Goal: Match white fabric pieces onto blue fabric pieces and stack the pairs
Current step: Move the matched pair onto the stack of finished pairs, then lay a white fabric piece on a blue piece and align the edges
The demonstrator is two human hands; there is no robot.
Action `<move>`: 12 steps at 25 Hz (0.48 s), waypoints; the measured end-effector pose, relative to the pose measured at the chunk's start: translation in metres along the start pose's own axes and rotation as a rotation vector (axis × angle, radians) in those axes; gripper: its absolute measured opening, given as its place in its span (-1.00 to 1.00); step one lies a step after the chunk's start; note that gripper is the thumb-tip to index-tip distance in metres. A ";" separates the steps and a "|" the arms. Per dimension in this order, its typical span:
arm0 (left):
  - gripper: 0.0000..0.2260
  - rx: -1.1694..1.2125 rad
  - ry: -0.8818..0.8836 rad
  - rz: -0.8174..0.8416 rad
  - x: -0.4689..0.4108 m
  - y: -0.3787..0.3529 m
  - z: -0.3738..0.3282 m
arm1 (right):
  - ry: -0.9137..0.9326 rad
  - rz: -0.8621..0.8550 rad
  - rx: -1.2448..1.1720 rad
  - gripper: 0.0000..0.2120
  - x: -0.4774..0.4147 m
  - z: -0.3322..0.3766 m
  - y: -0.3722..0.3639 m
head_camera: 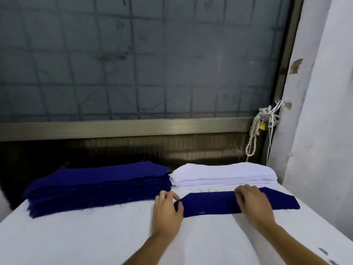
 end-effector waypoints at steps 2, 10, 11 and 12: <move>-0.96 -0.006 -0.059 -0.045 -0.005 0.038 0.004 | 0.056 -0.002 -0.073 -0.87 -0.015 0.051 0.008; -0.91 -0.179 0.042 -0.210 -0.046 0.246 0.079 | 0.217 0.106 -0.393 -0.93 -0.071 0.231 0.016; -0.87 -0.222 0.102 -0.186 -0.047 0.264 0.098 | 0.230 0.138 -0.401 -0.94 -0.078 0.247 0.014; -0.83 -0.258 0.162 -0.150 -0.047 0.279 0.118 | 0.241 0.170 -0.391 -0.90 -0.085 0.261 0.011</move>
Point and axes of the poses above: each hand's wrist, its own x-axis away from the middle knuckle, its own y-axis out of the back of the hand, z = x × y, the point moved 5 cm from there along -x, towards the middle knuckle, and after that the axes turned 13 degrees about z, right-handed, at the moved point
